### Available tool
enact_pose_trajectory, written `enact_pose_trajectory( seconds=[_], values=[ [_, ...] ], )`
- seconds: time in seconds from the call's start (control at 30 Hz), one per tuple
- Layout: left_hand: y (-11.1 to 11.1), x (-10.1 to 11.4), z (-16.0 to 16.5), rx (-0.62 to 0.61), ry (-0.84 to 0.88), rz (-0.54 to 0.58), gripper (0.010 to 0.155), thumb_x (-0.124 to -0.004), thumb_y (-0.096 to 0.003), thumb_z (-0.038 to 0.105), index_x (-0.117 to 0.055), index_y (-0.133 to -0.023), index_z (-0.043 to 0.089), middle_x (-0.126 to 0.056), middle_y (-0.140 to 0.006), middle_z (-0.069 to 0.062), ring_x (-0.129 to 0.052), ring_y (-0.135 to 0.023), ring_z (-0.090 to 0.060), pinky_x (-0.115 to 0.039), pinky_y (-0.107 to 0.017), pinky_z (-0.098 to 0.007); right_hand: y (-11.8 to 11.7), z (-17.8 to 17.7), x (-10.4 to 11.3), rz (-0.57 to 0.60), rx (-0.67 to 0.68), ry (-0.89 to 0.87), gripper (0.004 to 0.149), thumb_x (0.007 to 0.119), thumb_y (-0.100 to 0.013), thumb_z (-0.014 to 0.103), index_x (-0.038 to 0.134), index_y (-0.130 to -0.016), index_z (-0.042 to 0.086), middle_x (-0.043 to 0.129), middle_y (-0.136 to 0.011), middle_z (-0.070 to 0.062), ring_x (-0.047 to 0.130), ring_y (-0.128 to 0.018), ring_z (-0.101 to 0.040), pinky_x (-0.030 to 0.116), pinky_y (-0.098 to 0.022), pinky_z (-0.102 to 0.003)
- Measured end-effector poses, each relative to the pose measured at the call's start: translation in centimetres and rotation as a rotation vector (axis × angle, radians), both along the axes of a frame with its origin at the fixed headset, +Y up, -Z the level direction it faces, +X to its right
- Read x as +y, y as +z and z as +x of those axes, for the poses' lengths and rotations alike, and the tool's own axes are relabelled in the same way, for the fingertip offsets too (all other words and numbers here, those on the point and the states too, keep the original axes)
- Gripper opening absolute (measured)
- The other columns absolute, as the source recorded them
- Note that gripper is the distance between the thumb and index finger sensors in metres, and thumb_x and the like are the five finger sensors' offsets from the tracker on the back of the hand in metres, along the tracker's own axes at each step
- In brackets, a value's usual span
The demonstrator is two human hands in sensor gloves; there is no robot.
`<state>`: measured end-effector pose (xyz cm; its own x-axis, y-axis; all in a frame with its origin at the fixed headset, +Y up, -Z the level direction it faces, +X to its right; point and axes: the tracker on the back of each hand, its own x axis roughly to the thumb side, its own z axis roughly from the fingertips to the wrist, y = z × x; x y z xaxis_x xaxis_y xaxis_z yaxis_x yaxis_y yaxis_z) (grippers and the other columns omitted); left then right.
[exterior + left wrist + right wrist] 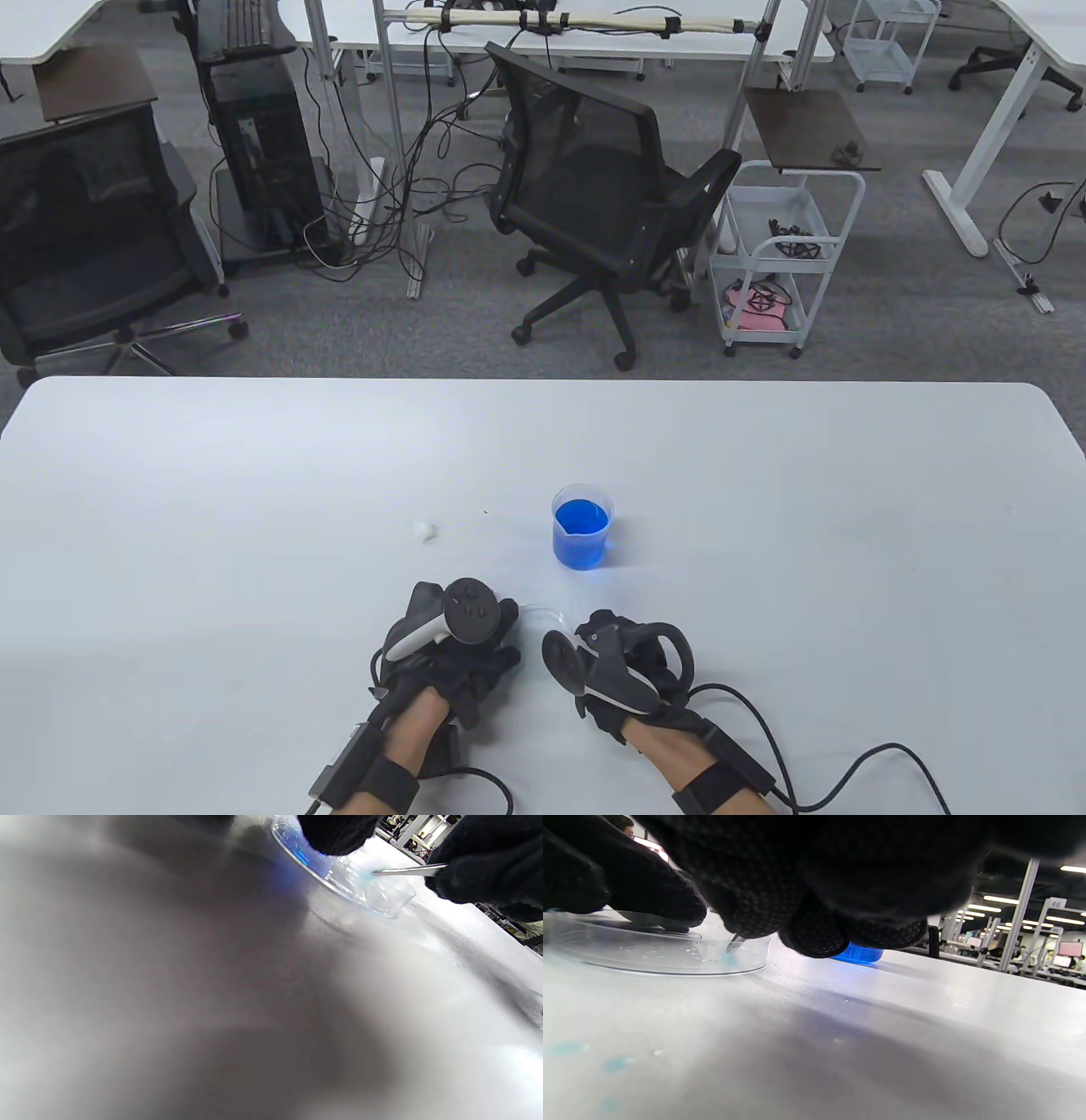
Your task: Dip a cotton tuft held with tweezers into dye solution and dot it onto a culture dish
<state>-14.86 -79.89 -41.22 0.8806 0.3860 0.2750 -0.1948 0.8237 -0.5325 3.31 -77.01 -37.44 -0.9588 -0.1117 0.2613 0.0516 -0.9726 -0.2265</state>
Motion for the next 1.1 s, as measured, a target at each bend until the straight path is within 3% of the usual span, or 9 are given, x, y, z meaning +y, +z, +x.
enact_pose_trajectory(
  seconds=[0.23, 0.67, 0.97, 1.1],
  values=[
    [-0.1, 0.0, 0.0, 0.001, -0.003, 0.001, 0.067, -0.062, -0.0632, 0.039, -0.027, -0.116, 0.018, -0.015, -0.123, -0.023, -0.013, -0.106, -0.053, -0.016, -0.066, -0.078, 1.0, 0.9, 2.2, 0.045, -0.002, -0.076, 0.04, 0.093, -0.025, 0.028, 0.109, -0.048, -0.001, 0.104, -0.052, -0.024, 0.098, -0.015, -0.016, 0.088, -0.004, -0.032],
    [-0.1, 0.0, -0.1, 0.001, 0.001, -0.002, 0.067, -0.062, -0.0632, 0.039, -0.027, -0.116, 0.017, -0.015, -0.123, -0.023, -0.012, -0.106, -0.053, -0.016, -0.066, -0.078, 0.9, -0.3, -0.1, -0.023, 0.032, -0.001, 0.04, 0.093, -0.026, 0.028, 0.109, -0.048, -0.001, 0.104, -0.052, -0.024, 0.098, -0.015, -0.016, 0.089, -0.004, -0.032],
    [-0.1, 0.1, -0.1, 0.002, 0.002, -0.002, 0.067, -0.062, -0.0633, 0.039, -0.027, -0.116, 0.018, -0.015, -0.123, -0.023, -0.012, -0.106, -0.053, -0.017, -0.066, -0.078, 1.8, -0.1, 1.9, 0.017, 0.058, -0.082, 0.04, 0.093, -0.026, 0.028, 0.109, -0.048, -0.001, 0.103, -0.052, -0.024, 0.098, -0.015, -0.016, 0.088, -0.004, -0.032],
    [-0.1, 0.1, -0.1, 0.003, 0.003, -0.003, 0.067, -0.062, -0.0632, 0.039, -0.027, -0.116, 0.018, -0.015, -0.123, -0.022, -0.012, -0.106, -0.053, -0.016, -0.066, -0.078, 2.0, -0.5, 1.5, 0.006, 0.074, -0.073, 0.04, 0.093, -0.026, 0.028, 0.109, -0.048, -0.001, 0.103, -0.052, -0.024, 0.098, -0.015, -0.016, 0.088, -0.004, -0.032]
  ],
)
